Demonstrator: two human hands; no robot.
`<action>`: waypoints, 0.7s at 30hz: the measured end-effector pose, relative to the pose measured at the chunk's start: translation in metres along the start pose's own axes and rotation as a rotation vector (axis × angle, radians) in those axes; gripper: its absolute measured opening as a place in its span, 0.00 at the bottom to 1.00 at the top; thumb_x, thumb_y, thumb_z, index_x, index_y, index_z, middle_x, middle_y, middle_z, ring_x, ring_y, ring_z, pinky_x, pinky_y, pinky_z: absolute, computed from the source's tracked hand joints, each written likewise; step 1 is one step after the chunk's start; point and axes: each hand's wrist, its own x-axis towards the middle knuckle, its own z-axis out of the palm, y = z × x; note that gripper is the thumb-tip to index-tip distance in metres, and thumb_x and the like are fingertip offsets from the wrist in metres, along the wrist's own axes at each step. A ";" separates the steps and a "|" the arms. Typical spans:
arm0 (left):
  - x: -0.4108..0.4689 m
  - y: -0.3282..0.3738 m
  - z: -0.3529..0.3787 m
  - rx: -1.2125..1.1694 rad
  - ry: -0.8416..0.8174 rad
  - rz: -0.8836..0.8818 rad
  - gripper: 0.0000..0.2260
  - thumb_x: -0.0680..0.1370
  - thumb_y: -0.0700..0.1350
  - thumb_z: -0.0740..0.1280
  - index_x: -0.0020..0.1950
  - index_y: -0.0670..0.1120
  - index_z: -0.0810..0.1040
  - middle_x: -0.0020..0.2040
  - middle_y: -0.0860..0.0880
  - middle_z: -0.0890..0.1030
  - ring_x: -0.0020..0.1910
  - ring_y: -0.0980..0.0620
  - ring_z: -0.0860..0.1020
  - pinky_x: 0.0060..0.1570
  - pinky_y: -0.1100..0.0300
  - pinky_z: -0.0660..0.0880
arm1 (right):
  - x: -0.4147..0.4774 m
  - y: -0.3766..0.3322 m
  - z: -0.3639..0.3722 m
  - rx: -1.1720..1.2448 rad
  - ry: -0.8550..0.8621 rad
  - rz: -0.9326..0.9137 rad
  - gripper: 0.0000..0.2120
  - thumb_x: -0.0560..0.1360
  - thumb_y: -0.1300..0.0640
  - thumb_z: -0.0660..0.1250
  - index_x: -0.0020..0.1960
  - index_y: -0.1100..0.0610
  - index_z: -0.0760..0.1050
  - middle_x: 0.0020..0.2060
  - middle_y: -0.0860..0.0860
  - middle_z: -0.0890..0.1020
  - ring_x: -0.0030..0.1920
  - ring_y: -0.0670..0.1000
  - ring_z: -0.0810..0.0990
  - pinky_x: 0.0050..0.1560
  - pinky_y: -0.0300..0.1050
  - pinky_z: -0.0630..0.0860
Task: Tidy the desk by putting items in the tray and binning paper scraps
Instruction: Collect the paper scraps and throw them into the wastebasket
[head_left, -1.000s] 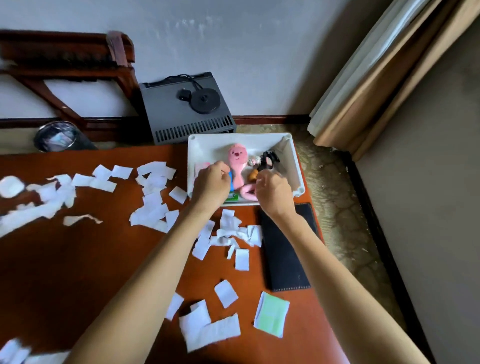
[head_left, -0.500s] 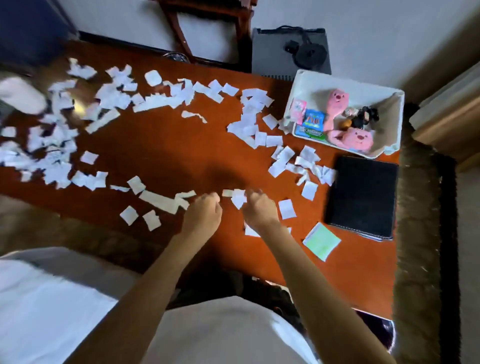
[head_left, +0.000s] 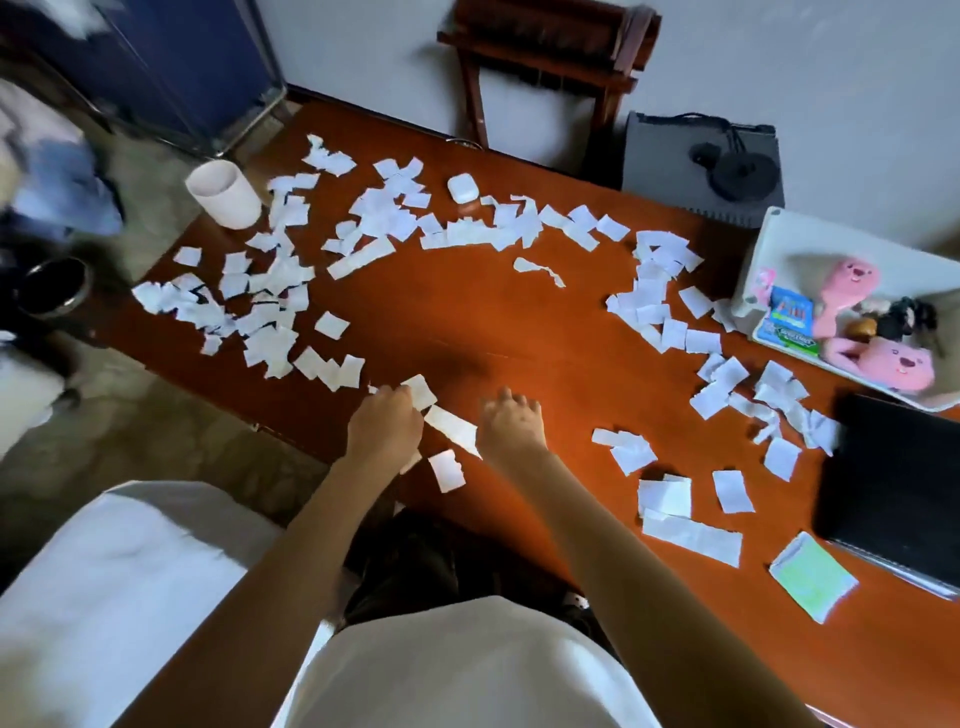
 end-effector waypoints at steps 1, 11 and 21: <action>0.017 -0.014 -0.007 -0.002 0.009 0.020 0.15 0.81 0.45 0.57 0.65 0.42 0.72 0.60 0.44 0.77 0.59 0.47 0.76 0.54 0.58 0.74 | 0.015 -0.017 -0.005 0.000 0.003 0.006 0.21 0.76 0.64 0.56 0.69 0.61 0.63 0.66 0.59 0.67 0.68 0.59 0.66 0.73 0.55 0.60; 0.184 -0.092 -0.092 -0.019 0.032 0.178 0.14 0.80 0.43 0.58 0.62 0.39 0.75 0.58 0.41 0.79 0.56 0.44 0.78 0.53 0.56 0.76 | 0.155 -0.134 -0.077 0.105 0.051 0.112 0.20 0.79 0.62 0.53 0.71 0.59 0.63 0.73 0.59 0.61 0.74 0.59 0.58 0.75 0.55 0.52; 0.304 -0.018 -0.120 -0.083 -0.094 0.373 0.16 0.80 0.41 0.59 0.67 0.40 0.69 0.63 0.40 0.74 0.61 0.42 0.75 0.54 0.55 0.75 | 0.253 -0.091 -0.145 0.341 0.177 0.347 0.22 0.78 0.66 0.54 0.72 0.61 0.59 0.69 0.60 0.67 0.68 0.61 0.68 0.68 0.55 0.69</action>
